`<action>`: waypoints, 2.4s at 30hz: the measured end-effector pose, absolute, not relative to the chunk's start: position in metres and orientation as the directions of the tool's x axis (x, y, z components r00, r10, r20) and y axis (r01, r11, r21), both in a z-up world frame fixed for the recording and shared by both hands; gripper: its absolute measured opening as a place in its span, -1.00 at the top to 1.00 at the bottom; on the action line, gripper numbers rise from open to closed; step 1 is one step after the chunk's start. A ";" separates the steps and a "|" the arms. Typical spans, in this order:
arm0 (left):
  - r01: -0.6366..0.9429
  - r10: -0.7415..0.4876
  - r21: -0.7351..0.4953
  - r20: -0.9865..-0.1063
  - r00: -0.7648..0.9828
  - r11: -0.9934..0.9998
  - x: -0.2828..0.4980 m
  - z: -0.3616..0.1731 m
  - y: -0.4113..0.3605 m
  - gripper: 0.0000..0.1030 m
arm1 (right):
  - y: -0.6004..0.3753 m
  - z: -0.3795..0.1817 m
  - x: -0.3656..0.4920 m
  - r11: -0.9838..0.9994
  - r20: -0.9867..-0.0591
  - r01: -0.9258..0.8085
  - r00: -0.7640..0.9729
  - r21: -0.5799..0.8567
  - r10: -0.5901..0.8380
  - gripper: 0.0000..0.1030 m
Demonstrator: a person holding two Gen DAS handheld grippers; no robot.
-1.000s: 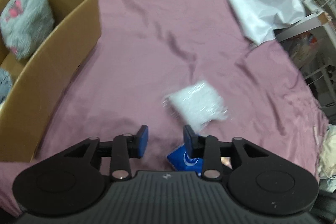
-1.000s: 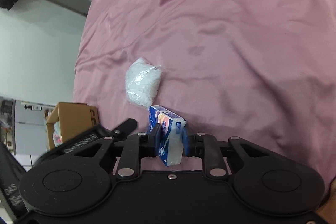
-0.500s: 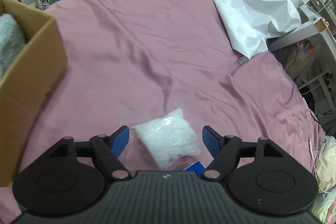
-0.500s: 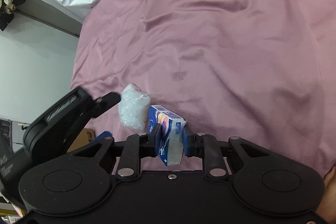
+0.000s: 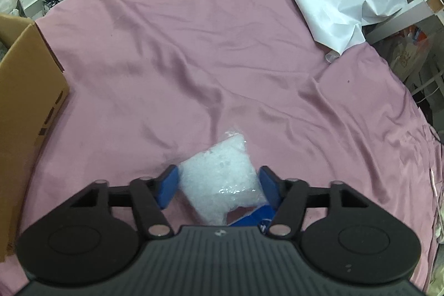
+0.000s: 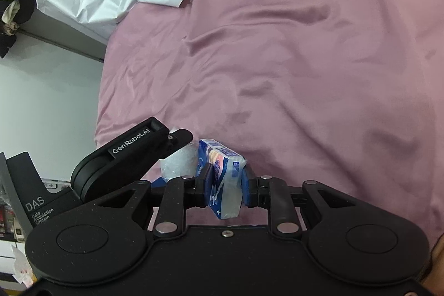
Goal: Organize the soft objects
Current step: 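Grasp the clear bag of white beads with the left gripper while the right gripper holds the tissue pack, then carry the bead bag with the left gripper while the right gripper carries the tissue pack to the box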
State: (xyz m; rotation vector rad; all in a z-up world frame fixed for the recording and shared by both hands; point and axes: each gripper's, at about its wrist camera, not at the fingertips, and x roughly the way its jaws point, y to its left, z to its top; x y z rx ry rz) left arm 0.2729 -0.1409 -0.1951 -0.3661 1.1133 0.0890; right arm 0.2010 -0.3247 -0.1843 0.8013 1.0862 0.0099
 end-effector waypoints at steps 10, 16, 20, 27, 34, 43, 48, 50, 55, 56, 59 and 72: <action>-0.221 -0.169 -0.285 -0.886 0.431 0.933 0.265 -0.187 -0.133 0.18 | -0.316 -0.177 0.204 0.718 -0.745 0.304 0.503 0.627 0.438 0.57; -0.216 -0.185 -0.303 -0.880 0.438 0.928 0.259 -0.180 -0.135 0.22 | -0.312 -0.178 0.207 0.739 -0.758 0.287 0.485 0.609 0.437 0.56; -0.211 -0.187 -0.308 -0.873 0.451 0.928 0.252 -0.170 -0.136 0.23 | -0.310 -0.176 0.205 0.749 -0.759 0.275 0.489 0.602 0.430 0.64; -0.186 -0.165 -0.290 -0.853 0.495 0.939 0.241 -0.135 -0.129 0.23 | -0.314 -0.155 0.194 0.732 -0.701 0.217 0.549 0.646 0.455 0.66; -0.180 -0.128 -0.264 -0.830 0.543 0.947 0.227 -0.098 -0.110 0.22 | -0.308 -0.132 0.187 0.702 -0.627 0.141 0.593 0.699 0.505 0.66; -0.201 -0.105 -0.264 -0.812 0.575 0.943 0.213 -0.074 -0.080 0.22 | -0.295 -0.116 0.184 0.678 -0.565 0.052 0.602 0.733 0.564 0.66; -0.210 -0.087 -0.262 -0.795 0.601 0.942 0.204 -0.060 -0.053 0.22 | -0.281 -0.106 0.181 0.680 -0.539 -0.007 0.603 0.733 0.587 0.66; -0.207 -0.076 -0.248 -0.793 0.604 0.946 0.200 -0.056 -0.042 0.22 | -0.277 -0.103 0.181 0.684 -0.537 -0.022 0.602 0.729 0.591 0.66; -0.246 -0.042 -0.237 -0.795 0.606 0.940 0.191 -0.052 -0.004 0.21 | -0.267 -0.097 0.179 0.678 -0.523 -0.050 0.597 0.733 0.609 0.65; -0.253 -0.034 -0.233 -0.795 0.606 0.939 0.190 -0.052 0.003 0.21 | -0.264 -0.096 0.179 0.680 -0.522 -0.056 0.596 0.731 0.610 0.65; -0.273 -0.026 -0.238 -0.796 0.604 0.932 0.184 -0.053 0.022 0.21 | -0.257 -0.093 0.178 0.682 -0.517 -0.076 0.593 0.727 0.617 0.65; -0.344 -0.005 -0.253 -0.811 0.585 0.904 0.173 -0.074 0.081 0.18 | -0.224 -0.085 0.173 0.694 -0.510 -0.152 0.573 0.703 0.642 0.65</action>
